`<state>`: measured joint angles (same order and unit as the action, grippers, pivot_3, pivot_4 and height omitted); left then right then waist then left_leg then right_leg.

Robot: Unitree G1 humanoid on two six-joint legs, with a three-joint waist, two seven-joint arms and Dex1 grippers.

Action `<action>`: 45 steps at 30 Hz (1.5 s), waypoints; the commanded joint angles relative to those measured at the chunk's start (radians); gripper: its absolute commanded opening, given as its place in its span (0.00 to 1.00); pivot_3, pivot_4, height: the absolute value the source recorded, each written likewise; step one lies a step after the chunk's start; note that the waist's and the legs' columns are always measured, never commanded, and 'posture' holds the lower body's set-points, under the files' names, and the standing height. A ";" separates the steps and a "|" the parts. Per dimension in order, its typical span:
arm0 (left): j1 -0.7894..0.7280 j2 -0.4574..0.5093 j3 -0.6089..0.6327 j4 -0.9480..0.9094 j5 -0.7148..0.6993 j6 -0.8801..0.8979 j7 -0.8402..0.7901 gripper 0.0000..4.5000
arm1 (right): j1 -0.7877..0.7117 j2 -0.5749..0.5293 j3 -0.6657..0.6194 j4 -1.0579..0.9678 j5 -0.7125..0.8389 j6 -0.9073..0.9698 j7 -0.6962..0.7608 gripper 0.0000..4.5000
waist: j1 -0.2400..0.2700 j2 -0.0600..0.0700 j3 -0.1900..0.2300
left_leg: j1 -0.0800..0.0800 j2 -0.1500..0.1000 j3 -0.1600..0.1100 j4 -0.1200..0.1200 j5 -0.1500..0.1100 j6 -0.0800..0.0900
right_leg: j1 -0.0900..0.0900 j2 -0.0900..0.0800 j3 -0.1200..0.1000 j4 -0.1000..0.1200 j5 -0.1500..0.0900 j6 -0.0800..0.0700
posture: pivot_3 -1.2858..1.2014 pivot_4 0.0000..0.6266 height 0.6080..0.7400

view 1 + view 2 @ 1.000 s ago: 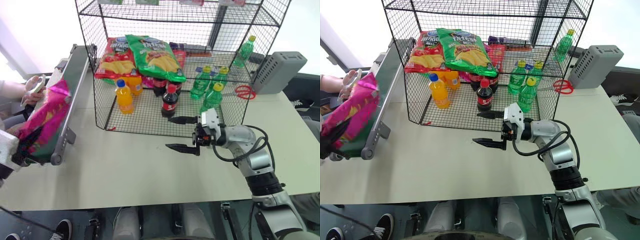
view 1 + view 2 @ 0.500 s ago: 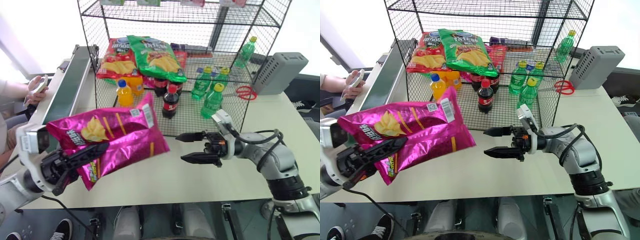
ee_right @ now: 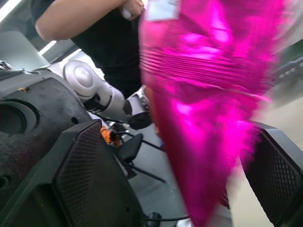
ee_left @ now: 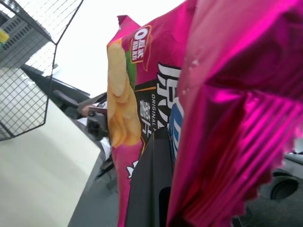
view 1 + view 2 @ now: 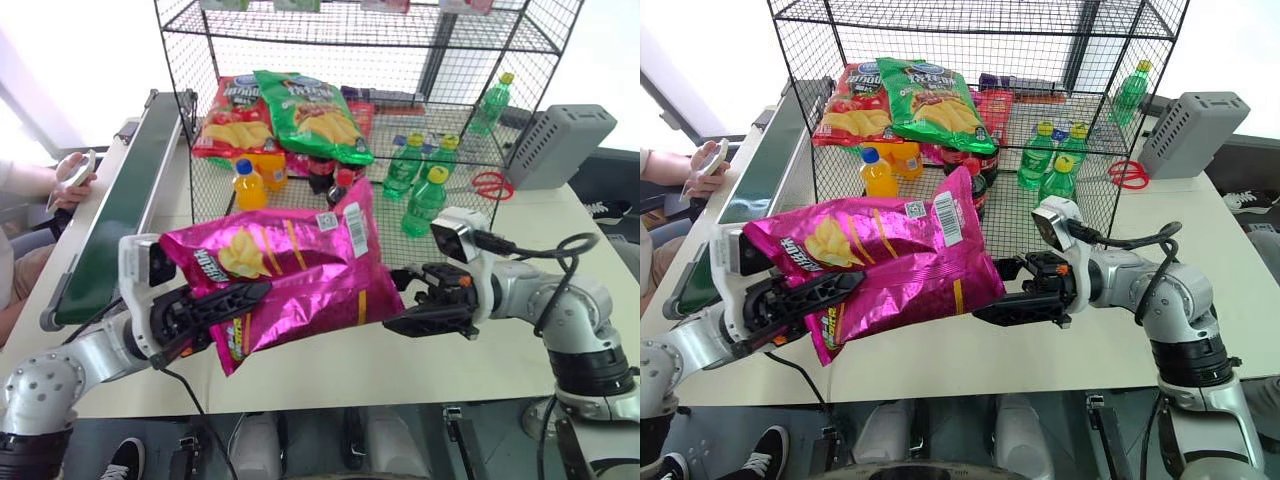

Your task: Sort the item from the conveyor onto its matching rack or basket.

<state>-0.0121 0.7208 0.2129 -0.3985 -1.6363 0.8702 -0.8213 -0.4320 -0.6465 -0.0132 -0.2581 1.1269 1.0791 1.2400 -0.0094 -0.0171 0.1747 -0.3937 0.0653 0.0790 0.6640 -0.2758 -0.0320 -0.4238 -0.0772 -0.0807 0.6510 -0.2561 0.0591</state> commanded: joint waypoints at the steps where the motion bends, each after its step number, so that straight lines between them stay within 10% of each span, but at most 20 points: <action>1: -0.019 -0.015 0.004 -0.009 0.071 -0.017 -0.007 0.01 | -0.017 0.005 0.006 -0.050 0.041 0.023 -0.014 1.00 | 0.000 0.000 0.000 | 0.000 0.000 0.000 0.000 0.000 0.000 | 0.000 0.000 0.000 0.000 0.000 0.000 | 0.52 0.24 1.00; 4: -0.016 -0.038 0.012 -0.008 0.093 -0.021 -0.006 0.01 | -0.003 -0.021 0.032 -0.053 0.022 0.036 0.011 1.00 | 0.000 0.000 0.000 | 0.000 0.000 0.000 0.000 0.000 0.000 | 0.000 0.000 0.000 -0.001 0.000 0.000 | 0.52 0.24 1.00; 14: 0.014 -0.055 0.031 -0.047 0.183 -0.032 -0.020 0.00 | 0.054 -0.061 0.078 0.007 -0.121 -0.090 0.091 0.03 | 0.000 0.000 0.000 | -0.001 0.000 0.000 0.000 0.000 0.000 | 0.000 0.000 0.000 -0.001 0.000 0.000 | 0.52 0.24 1.00; 18: 0.006 -0.039 0.049 -0.021 0.156 -0.004 -0.012 0.20 | 0.056 -0.057 0.095 0.039 -0.185 -0.154 0.108 0.03 | 0.001 0.000 0.000 | -0.001 0.000 0.000 0.000 0.000 0.000 | 0.000 0.000 0.000 -0.001 0.000 0.000 | 0.52 0.24 1.00; 26: 0.038 0.002 0.129 -0.003 0.212 -0.018 -0.039 0.99 | 0.131 -0.094 0.001 0.053 -0.299 -0.323 0.075 0.03 | 0.002 0.000 0.000 | -0.001 0.000 0.000 0.000 0.000 0.000 | 0.000 0.000 0.000 -0.002 0.000 0.000 | 0.52 0.24 1.00; 38: -0.097 -0.047 0.066 0.126 0.590 -0.240 -0.106 1.00 | 0.334 -0.169 -0.471 -0.162 -0.408 -0.651 -0.091 0.03 | 0.024 0.000 0.000 | -0.003 0.000 0.001 0.000 0.000 0.000 | -0.001 0.000 0.000 -0.005 -0.001 -0.001 | 0.52 0.24 1.00; 45: -0.223 -0.104 0.018 0.233 0.685 -0.289 -0.143 1.00 | 0.206 -0.178 -0.499 0.006 -0.631 -0.968 -0.200 0.03 | 0.017 0.000 0.000 | -0.003 0.000 0.001 0.000 0.000 0.000 | -0.001 0.000 0.000 -0.004 0.000 0.001 | 0.52 0.24 1.00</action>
<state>-0.2194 0.6219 0.2219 -0.1702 -0.9722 0.6076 -0.9519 -0.2112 -0.8076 -0.4998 -0.2664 0.5485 0.2013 1.0532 0.0078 -0.0175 0.1749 -0.3963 0.0650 0.0798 0.6639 -0.2758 -0.0319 -0.4250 -0.0772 -0.0810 0.6470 -0.2562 0.0598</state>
